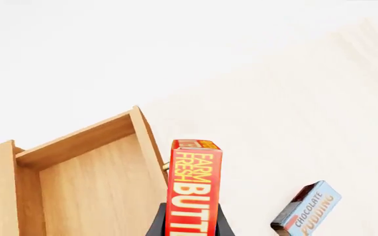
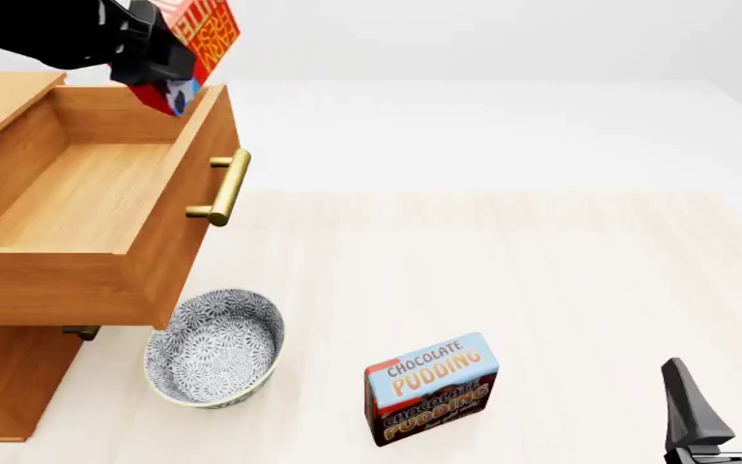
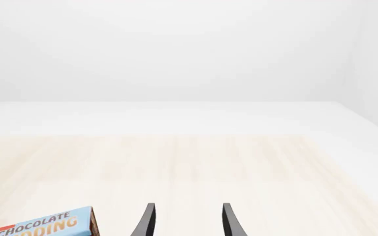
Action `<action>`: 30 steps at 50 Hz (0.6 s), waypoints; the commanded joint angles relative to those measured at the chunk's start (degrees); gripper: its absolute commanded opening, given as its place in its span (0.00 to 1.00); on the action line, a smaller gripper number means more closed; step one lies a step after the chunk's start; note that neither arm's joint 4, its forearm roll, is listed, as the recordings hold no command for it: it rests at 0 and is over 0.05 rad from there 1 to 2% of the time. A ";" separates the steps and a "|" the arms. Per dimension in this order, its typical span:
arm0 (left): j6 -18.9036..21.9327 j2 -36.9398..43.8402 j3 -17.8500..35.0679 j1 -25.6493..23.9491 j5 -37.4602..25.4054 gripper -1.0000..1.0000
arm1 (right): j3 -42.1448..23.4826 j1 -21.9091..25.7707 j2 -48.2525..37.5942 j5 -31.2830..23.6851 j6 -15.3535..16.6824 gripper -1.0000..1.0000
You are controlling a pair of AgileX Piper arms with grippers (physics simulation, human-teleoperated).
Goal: Put the butter at the back in the top drawer of the cabinet and close it.
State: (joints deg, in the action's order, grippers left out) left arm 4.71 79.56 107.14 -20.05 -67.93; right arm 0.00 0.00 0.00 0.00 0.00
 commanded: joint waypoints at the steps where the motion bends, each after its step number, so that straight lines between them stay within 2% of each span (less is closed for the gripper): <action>1: 2.63 -3.74 -1.49 4.62 -0.98 0.00 | 0.00 0.00 0.00 0.00 0.00 1.00; 6: 4.04 -5.38 -3.10 7.40 -1.43 0.00 | 0.00 0.00 0.00 0.00 0.00 1.00; 14: 4.64 -6.56 -5.76 9.23 -0.72 0.00 | 0.00 0.00 0.00 0.00 0.00 1.00; 30: 5.34 -6.10 -6.68 12.30 0.13 0.00 | 0.00 0.00 0.00 0.00 0.00 1.00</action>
State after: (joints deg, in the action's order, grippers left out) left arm 8.52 73.72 100.33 -9.77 -68.52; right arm 0.00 0.00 0.00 0.00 0.00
